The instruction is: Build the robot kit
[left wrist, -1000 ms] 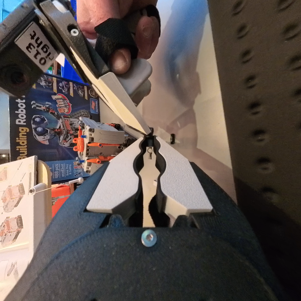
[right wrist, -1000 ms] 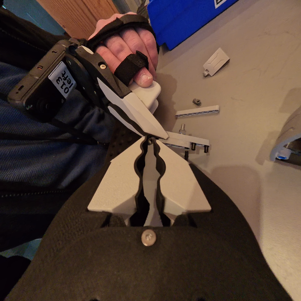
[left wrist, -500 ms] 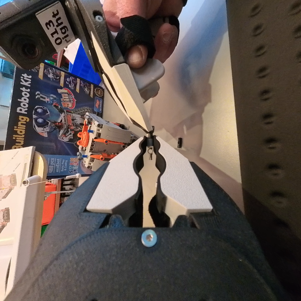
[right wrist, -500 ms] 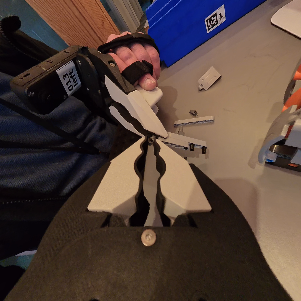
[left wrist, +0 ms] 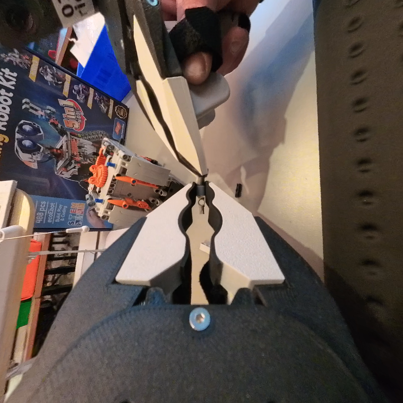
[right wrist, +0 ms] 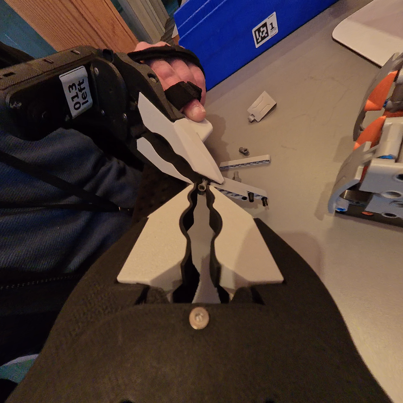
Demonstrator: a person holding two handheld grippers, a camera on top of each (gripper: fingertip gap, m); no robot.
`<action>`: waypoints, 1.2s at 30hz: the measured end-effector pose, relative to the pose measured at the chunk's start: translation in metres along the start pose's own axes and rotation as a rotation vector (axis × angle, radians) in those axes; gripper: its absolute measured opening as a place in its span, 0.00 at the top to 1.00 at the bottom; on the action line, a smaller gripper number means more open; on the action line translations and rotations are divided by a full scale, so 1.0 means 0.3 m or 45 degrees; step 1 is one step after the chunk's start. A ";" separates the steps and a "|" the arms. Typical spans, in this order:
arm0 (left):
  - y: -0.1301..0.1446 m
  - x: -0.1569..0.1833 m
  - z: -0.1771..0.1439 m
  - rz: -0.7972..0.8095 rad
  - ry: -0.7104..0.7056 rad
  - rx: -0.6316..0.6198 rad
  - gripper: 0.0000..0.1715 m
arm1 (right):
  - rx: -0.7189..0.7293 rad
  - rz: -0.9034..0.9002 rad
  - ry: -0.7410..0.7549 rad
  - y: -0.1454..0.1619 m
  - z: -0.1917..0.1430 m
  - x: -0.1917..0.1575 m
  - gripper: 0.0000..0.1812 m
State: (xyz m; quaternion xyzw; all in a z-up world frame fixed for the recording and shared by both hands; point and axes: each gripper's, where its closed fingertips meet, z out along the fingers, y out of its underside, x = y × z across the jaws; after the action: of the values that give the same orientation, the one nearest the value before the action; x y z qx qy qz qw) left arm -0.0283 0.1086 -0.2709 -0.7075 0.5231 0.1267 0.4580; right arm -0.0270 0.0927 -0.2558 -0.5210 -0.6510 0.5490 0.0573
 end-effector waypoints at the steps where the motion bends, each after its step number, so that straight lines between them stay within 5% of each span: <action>1: 0.000 -0.003 0.000 -0.024 0.004 0.005 0.97 | 0.009 -0.003 0.010 -0.005 -0.001 0.002 0.98; 20: 0.018 -0.017 0.006 -0.316 0.153 0.078 0.97 | 0.068 -0.128 0.188 -0.032 -0.051 0.023 0.95; 36: 0.024 0.031 0.006 -0.261 0.240 0.044 0.97 | -0.411 -0.427 0.335 0.316 -0.102 -0.027 0.90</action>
State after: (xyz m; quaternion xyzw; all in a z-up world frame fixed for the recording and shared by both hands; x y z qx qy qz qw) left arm -0.0300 0.1040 -0.2818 -0.7580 0.4909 0.0031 0.4294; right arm 0.0546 0.0929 -0.3132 -0.4753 -0.7943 0.3483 0.1478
